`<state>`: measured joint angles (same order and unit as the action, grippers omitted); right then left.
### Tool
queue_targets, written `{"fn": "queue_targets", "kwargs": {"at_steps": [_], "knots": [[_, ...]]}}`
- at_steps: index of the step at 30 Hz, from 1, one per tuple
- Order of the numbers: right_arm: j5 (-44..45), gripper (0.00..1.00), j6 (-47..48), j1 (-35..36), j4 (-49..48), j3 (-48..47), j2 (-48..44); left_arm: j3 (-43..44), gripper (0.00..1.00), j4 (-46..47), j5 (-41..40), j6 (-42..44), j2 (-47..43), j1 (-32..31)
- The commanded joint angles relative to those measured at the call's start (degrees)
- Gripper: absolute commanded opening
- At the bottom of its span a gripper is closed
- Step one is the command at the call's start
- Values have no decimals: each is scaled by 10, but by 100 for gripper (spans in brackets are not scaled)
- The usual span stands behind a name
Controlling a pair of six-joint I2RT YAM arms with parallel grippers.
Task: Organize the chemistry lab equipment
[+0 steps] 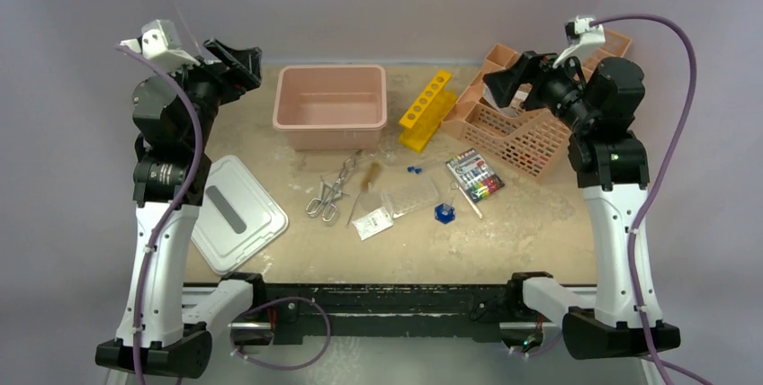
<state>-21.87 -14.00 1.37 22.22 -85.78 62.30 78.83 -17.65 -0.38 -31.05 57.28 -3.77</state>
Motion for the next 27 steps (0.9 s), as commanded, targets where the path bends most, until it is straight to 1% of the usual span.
{"fn": "queue_targets", "kwargs": {"at_steps": [1,3,6,9,13,14,15,17,18,21,22,23,27], "knots": [[-6,95,36,15,27,-4,8,-10,85,48,26,-38,-13,1],[-7,97,64,31,55,2,9,-28,86,60,39,-43,-17,0],[39,98,77,76,73,34,-3,-57,94,78,50,-49,-18,0],[59,97,76,108,80,79,-14,-82,95,107,86,-48,-5,-2],[121,93,62,176,71,147,-35,-117,94,145,124,-61,8,-9],[152,91,54,198,72,159,-37,-124,94,149,125,-64,11,-10],[207,86,39,222,76,171,-36,-125,94,149,131,-65,15,-11],[339,83,-5,264,109,184,-26,-119,94,141,147,-65,27,-11],[378,82,-24,278,125,188,-21,-119,94,141,149,-68,32,-11],[428,82,-74,305,156,201,-8,-123,94,147,144,-78,46,-11],[440,83,-95,309,174,200,-4,-124,94,147,142,-81,51,-11],[431,83,-104,310,180,205,-3,-125,94,147,140,-84,55,-11],[341,83,-99,312,151,244,4,-141,94,165,140,-101,65,-11]]}}
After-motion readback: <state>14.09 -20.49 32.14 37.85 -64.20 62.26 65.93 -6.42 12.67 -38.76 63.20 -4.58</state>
